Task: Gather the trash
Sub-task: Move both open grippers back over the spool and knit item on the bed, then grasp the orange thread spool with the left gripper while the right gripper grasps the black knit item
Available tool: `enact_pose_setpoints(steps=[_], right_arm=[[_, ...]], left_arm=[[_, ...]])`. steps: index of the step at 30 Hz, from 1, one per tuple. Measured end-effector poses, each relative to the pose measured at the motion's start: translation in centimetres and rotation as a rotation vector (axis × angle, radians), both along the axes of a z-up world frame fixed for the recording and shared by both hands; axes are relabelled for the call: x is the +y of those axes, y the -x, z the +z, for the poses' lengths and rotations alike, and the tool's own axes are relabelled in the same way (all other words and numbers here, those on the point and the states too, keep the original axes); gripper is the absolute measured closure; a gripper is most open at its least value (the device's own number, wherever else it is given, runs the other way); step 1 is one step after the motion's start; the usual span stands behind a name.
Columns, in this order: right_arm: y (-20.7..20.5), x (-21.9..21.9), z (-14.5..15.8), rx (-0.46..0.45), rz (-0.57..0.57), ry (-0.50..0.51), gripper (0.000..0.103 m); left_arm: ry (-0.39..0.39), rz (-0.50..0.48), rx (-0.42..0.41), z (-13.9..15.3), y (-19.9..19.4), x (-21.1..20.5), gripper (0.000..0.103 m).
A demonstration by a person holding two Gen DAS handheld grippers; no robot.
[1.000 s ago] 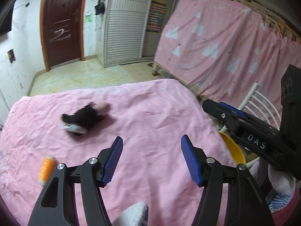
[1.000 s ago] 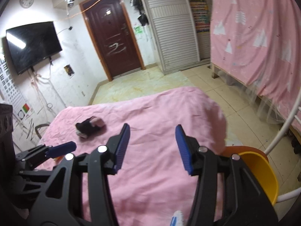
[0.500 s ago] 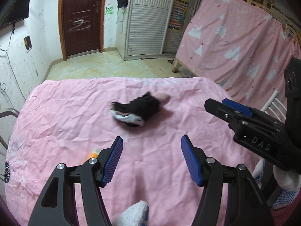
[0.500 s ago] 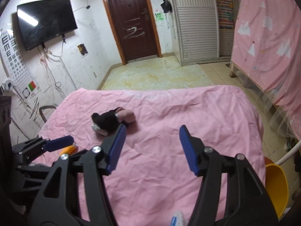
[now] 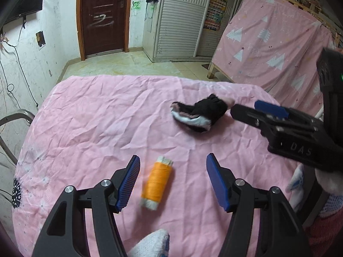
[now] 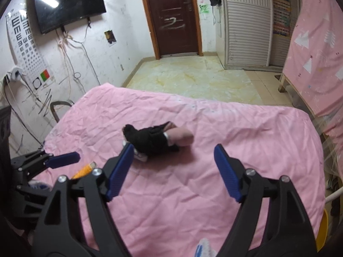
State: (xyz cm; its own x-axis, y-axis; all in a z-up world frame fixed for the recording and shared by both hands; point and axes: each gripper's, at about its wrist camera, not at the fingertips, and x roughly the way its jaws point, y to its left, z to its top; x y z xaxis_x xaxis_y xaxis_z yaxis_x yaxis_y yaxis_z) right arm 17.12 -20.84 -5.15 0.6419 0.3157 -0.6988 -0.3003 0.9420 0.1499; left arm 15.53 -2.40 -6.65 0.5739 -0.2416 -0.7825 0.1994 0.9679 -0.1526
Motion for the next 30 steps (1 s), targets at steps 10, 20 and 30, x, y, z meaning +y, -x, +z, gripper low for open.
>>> enact_pose_setpoints(steps=[10,20,30], right_arm=[[-2.9,2.0,-0.5,0.006,0.035,0.031,0.01],[-3.7,3.9,-2.5,0.043,0.093,0.077,0.007],[-3.8,4.2,-3.0,0.047,0.088,0.104,0.025]], left_arm=[[-0.013,-0.026,0.023,-1.6,-0.1,0.2,0.048],[-0.075,-0.068,-0.019,-1.8,0.8,-1.7,0.086],[-0.051,-0.055,-0.013,-1.6,1.0,-0.9,0.092]])
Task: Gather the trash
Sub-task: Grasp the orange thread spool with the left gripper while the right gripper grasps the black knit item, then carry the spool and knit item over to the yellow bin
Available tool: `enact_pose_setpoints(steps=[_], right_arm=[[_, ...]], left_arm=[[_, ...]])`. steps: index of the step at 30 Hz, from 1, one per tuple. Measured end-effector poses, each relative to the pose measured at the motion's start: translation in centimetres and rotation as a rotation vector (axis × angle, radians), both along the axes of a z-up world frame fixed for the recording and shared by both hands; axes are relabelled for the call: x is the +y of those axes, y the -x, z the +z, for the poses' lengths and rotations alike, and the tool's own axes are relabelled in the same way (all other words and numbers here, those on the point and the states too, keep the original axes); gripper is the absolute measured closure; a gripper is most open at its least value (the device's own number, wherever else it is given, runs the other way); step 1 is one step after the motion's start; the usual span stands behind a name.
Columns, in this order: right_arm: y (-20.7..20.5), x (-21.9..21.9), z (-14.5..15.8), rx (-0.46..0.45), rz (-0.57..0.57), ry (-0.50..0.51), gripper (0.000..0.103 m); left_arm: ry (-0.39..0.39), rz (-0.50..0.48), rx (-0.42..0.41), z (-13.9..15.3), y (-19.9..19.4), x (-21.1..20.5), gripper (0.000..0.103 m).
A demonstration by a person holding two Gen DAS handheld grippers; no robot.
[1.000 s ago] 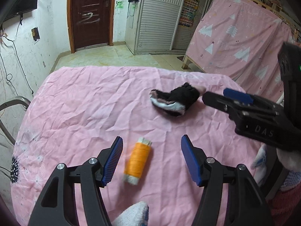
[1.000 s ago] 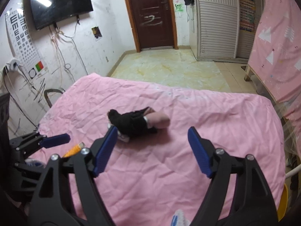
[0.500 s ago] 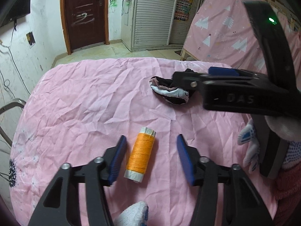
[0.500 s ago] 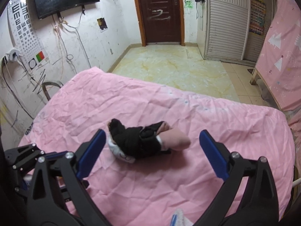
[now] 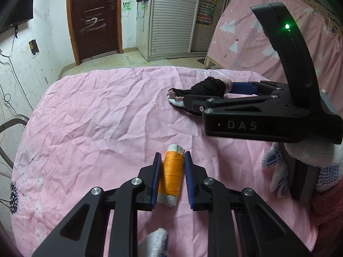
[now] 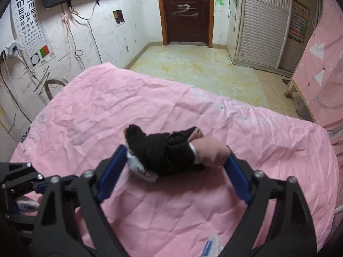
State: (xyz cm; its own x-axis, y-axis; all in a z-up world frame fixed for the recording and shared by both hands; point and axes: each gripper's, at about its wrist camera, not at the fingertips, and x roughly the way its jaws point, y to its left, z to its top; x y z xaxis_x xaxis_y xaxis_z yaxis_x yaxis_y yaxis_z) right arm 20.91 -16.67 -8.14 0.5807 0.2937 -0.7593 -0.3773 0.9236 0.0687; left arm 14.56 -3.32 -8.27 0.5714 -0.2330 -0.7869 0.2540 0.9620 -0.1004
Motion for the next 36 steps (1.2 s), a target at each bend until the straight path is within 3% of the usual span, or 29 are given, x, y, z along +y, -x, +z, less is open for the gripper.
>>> enact_pose_setpoints(steps=[6,19,36], right_arm=[[0.4,-0.4,0.3,-0.025,-0.025,-0.013,0.036],[4.3,-5.3,4.0,-0.109,-0.12,-0.127,0.036],[11.8,-17.0,7.4,-0.219,-0.314,-0.222,0.035]], left_arm=[[-0.008,0.024,-0.004,0.1,0.1,0.2,0.094],[-0.015,0.027,-0.066,3.0,2.8,-1.6,0.095],[-0.035,-0.123,-0.158,7.1,6.9,-10.4,0.095]])
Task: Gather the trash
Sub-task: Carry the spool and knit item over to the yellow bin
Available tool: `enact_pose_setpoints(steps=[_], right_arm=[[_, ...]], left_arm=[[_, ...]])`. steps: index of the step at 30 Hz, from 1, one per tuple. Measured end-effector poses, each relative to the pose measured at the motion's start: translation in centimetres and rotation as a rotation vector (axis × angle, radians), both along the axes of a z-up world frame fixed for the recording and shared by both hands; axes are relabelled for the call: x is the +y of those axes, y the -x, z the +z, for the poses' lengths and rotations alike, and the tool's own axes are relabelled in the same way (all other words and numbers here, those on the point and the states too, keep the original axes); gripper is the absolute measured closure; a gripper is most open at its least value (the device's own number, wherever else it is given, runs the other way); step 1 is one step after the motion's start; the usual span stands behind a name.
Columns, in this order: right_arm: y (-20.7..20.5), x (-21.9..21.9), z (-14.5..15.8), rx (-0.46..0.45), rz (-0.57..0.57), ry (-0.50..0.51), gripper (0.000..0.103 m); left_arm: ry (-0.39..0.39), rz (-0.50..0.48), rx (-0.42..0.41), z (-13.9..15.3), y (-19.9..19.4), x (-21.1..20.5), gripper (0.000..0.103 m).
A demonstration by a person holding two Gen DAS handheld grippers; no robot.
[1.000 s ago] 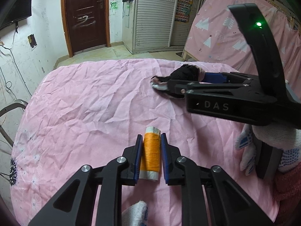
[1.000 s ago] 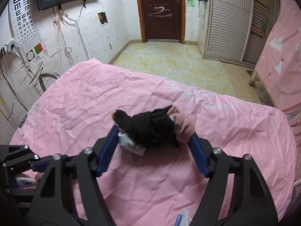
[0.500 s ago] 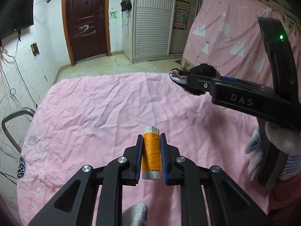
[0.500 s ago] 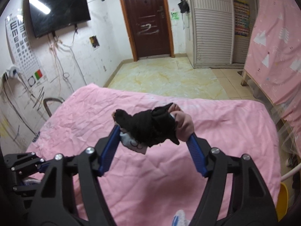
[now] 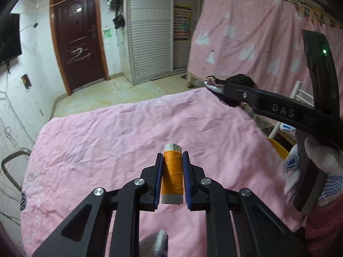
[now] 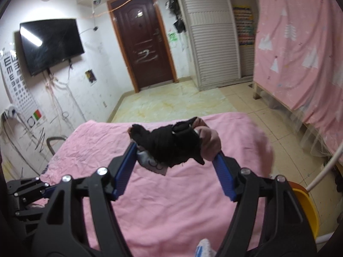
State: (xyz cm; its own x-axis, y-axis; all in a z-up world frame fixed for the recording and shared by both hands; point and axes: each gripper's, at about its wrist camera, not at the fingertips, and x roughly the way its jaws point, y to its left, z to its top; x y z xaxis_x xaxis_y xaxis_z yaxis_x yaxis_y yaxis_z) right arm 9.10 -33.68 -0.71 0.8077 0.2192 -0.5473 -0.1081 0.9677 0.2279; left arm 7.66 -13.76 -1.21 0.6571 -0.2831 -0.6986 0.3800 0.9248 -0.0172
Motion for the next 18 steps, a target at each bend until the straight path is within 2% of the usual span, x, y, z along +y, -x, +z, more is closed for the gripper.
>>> enact_pose_setpoints(steps=[6,13,18], right_arm=[[3.1,-5.3,-0.2,-0.014,-0.094,-0.018,0.035],[5.5,-10.7,-1.6,-0.005,-0.193,-0.047,0.035],[6.7,-13.1,-2.5,0.002,-0.243,-0.044,0.035]], left_arm=[[0.002,-0.086,-0.004,0.5,1.0,-4.8,0.095],[-0.016,-0.182,0.009,-0.2,2.2,-10.0,0.095],[-0.024,-0.238,0.014,-0.6,3.1,-13.3,0.095]])
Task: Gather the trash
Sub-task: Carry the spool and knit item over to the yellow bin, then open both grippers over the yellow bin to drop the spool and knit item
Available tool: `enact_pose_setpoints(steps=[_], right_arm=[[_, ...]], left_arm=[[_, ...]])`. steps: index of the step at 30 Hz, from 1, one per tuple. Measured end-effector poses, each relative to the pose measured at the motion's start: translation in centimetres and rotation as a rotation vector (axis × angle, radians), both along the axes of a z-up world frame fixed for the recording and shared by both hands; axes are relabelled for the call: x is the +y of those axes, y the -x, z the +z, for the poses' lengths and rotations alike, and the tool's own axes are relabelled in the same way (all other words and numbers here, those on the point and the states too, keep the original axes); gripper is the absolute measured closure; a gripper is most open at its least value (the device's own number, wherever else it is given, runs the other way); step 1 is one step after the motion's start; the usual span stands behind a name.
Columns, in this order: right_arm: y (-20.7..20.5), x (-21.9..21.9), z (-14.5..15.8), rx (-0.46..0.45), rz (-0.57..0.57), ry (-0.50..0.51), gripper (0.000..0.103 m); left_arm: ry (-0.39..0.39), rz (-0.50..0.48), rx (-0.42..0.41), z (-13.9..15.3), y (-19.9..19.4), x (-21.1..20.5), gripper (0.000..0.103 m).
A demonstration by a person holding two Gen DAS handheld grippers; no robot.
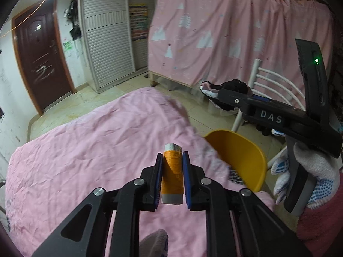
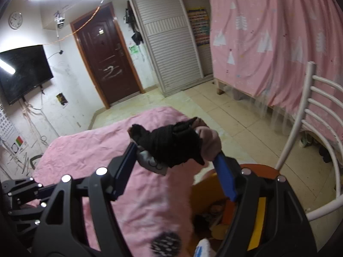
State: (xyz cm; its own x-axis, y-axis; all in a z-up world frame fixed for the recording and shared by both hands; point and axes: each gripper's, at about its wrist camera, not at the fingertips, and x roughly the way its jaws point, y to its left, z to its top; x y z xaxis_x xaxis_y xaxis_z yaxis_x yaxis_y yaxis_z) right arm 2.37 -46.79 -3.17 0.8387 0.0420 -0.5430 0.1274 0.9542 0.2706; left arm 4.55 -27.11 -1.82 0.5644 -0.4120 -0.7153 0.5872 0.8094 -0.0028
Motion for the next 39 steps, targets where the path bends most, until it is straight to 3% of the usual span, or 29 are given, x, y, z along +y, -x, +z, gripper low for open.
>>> enact_pose_setpoints(steps=[13,22,35,37,39], right_arm=[[2.5,-5.1,-2.8,0.041,-0.109,0.014,0.031],[3.3,-7.3,-3.8,0.038,-0.17,-0.008,0.022],[5.2,-10.4,-3.5,-0.007,-0.275,-0.068,0.021],[5.4,-10.7,-3.4,-0.014,-0.285,-0.073,0.021],[5.5,-10.8,-3.2,-0.018,-0.29,-0.076,0.021]], left_arm=[[0.009,-0.111,0.028,-0.6,1.0,-6.3,0.095],[0.025,-0.164,0.035,-0.5,1.0,-10.2,0.095],[0.185,-0.242,0.105,-1.0,0.6,-12.3,0.094],[0.191,-0.244,0.11,-1.2,0.6,-12.3,0.086],[0.196,-0.235,0.111,-1.3,0.4,-12.1,0.056]])
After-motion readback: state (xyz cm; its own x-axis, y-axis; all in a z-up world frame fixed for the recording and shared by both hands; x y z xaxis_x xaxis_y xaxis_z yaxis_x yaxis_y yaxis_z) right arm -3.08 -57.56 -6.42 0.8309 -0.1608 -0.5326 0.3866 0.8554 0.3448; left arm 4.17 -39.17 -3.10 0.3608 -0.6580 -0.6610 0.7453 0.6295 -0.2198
